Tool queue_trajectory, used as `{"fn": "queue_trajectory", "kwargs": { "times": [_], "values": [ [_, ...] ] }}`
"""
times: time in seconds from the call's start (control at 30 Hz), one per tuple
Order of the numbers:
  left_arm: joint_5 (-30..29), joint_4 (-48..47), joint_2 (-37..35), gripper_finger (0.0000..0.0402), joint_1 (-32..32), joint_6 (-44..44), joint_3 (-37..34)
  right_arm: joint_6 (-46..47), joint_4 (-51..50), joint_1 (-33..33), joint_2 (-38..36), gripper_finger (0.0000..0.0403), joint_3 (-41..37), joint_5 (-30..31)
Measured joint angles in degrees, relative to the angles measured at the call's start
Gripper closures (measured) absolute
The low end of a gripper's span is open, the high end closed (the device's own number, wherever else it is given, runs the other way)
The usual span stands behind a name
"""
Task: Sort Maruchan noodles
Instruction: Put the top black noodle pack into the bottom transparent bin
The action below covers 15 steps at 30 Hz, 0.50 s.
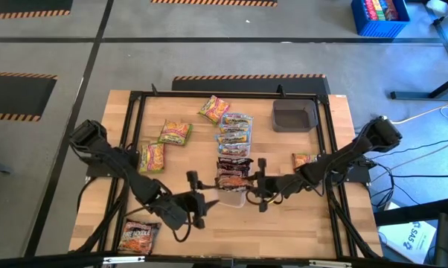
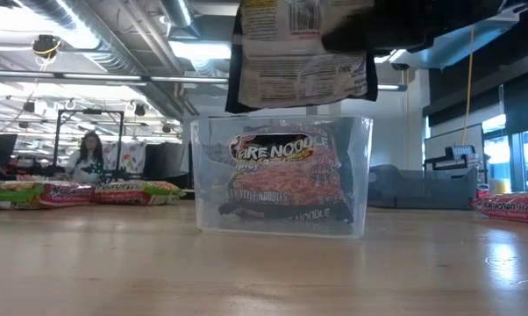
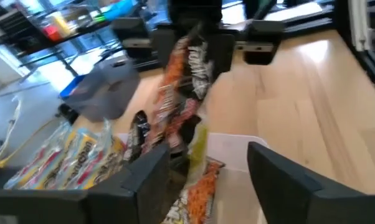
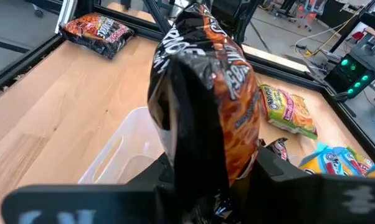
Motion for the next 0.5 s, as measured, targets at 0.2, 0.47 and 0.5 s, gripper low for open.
{"fn": "queue_trajectory", "kwargs": {
  "times": [0.2,0.47,0.5],
  "values": [
    [2.76,1.93,0.60,0.0150,2.65,1.27,0.00,-0.71,3.04,0.00,1.21,0.0318,0.00,-2.28],
    [3.63,1.79,3.58,0.0144,6.22,1.16,0.00,-0.86,4.38,-0.02,1.21,0.0318,0.02,-3.36],
    [3.87,1.73,3.58,0.0144,6.21,1.14,0.00,-0.86,4.40,-0.02,1.21,0.0318,0.02,-3.41]
  ]
}}
